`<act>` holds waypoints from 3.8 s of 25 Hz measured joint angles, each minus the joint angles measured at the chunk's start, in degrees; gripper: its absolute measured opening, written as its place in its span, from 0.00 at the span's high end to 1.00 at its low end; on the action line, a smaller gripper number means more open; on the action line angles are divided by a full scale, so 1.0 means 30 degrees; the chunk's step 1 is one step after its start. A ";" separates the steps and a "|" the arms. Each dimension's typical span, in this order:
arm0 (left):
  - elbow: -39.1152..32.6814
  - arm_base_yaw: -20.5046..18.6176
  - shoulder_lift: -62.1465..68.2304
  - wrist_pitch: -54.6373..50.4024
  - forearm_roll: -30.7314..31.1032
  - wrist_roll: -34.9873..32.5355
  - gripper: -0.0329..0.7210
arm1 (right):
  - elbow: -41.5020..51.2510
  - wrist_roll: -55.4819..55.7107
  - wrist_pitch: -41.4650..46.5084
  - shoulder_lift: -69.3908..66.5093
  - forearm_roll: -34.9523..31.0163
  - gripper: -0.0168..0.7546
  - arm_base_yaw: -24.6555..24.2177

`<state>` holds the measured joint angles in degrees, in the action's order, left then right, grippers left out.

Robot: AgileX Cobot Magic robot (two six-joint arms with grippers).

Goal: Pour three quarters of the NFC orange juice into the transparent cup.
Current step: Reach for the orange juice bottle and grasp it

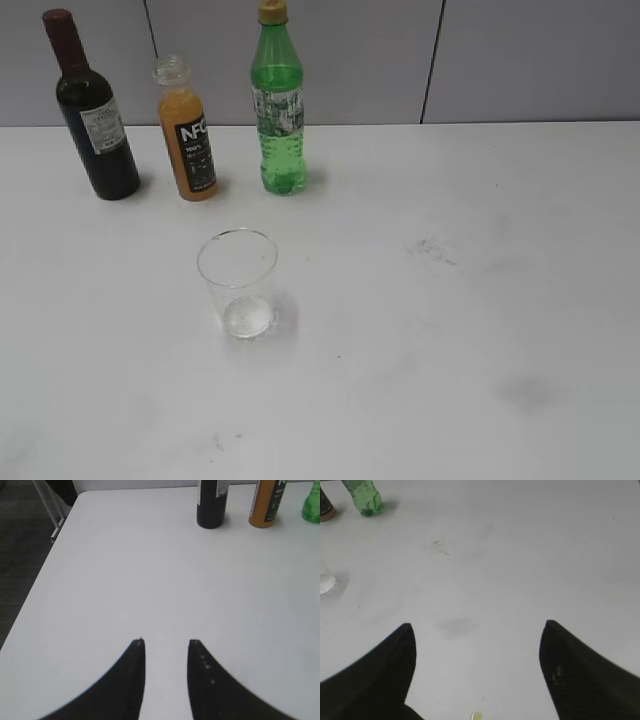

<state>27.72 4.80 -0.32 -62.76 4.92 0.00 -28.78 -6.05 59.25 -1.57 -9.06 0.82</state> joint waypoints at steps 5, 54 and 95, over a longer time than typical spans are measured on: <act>0.0000 0.0000 0.0000 0.0000 0.0000 0.0000 0.64 | 0.0000 0.0080 0.0097 0.0635 0.0000 0.22 0.0000; 0.0000 0.0000 0.0000 0.0017 -0.0115 0.0000 0.07 | 0.0000 0.0836 0.0113 0.0653 0.1646 0.22 0.2122; -0.0711 0.2330 2.0675 2.7338 -0.1640 -0.0292 0.17 | 0.0000 0.0852 0.0113 0.0653 0.1630 0.22 0.2122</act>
<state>25.58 11.79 61.71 19.26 0.00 -0.87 -28.78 -3.50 59.58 0.39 -4.17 7.19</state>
